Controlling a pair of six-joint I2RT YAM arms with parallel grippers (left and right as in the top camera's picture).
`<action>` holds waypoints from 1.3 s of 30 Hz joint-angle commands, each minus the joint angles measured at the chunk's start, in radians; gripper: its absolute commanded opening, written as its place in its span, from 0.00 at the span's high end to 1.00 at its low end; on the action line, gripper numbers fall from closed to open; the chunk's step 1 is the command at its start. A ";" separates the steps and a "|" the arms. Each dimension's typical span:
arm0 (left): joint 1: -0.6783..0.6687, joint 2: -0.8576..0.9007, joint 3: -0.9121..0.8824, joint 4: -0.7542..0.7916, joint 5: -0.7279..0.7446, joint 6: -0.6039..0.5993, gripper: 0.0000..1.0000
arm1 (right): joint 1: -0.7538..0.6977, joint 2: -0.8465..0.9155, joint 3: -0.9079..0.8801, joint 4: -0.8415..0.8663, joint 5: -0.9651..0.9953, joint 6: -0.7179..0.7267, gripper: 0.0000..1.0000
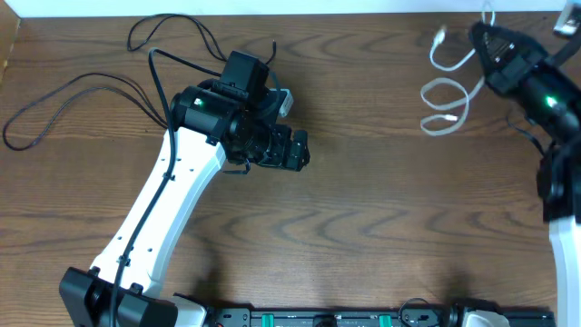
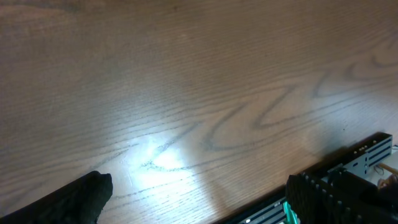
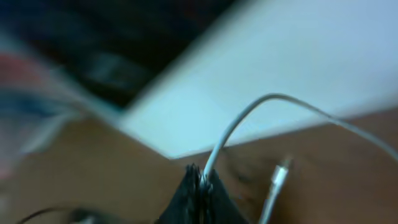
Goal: Untangle cables
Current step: 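Lift the white cable with the right gripper and carry it left, then bring the white cable toward the left gripper at center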
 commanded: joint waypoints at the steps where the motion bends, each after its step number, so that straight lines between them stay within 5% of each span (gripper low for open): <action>1: -0.001 0.005 -0.003 -0.003 -0.006 0.021 0.05 | 0.060 -0.068 0.013 0.098 -0.129 0.131 0.99; 6: -0.001 0.005 -0.003 -0.003 -0.006 0.021 0.05 | 0.170 -0.098 0.013 0.068 -0.106 0.119 0.98; 14: -0.001 0.005 -0.003 -0.003 -0.006 0.021 0.05 | 0.186 -0.048 0.013 -0.282 0.205 0.120 0.98; 19: -0.001 0.005 -0.003 -0.003 -0.006 0.021 0.05 | 0.191 0.008 0.012 -0.372 0.198 0.120 0.98; 29: -0.001 0.005 -0.003 -0.003 -0.006 0.021 0.05 | 0.269 0.068 0.012 -0.354 0.098 0.143 0.98; 39: 0.014 0.005 -0.003 0.075 -0.014 -0.115 0.05 | 0.417 0.065 0.012 -0.103 -0.027 0.143 0.98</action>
